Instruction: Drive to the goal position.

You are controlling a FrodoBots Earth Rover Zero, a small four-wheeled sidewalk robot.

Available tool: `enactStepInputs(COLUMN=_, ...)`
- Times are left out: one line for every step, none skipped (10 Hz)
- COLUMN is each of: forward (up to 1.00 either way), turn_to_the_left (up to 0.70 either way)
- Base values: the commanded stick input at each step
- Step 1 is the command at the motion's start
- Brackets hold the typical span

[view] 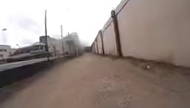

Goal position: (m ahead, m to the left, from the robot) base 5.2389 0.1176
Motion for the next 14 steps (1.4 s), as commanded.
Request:
enactStepInputs(forward=0.3, turn_to_the_left=0.0)
enactStepInputs(forward=0.3, turn_to_the_left=0.0)
enactStepInputs(forward=0.3, turn_to_the_left=0.0)
enactStepInputs(forward=0.3, turn_to_the_left=0.0)
enactStepInputs(forward=0.3, turn_to_the_left=0.0)
enactStepInputs(forward=0.3, turn_to_the_left=0.0)
enactStepInputs(forward=0.3, turn_to_the_left=0.0)
enactStepInputs(forward=0.3, turn_to_the_left=0.0)
enactStepInputs(forward=0.3, turn_to_the_left=0.0)
enactStepInputs(forward=0.3, turn_to_the_left=0.0)
enactStepInputs(forward=0.3, turn_to_the_left=0.0)
enactStepInputs(forward=0.3, turn_to_the_left=0.0)
enactStepInputs(forward=0.3, turn_to_the_left=0.0)
enactStepInputs(forward=0.3, turn_to_the_left=0.0)
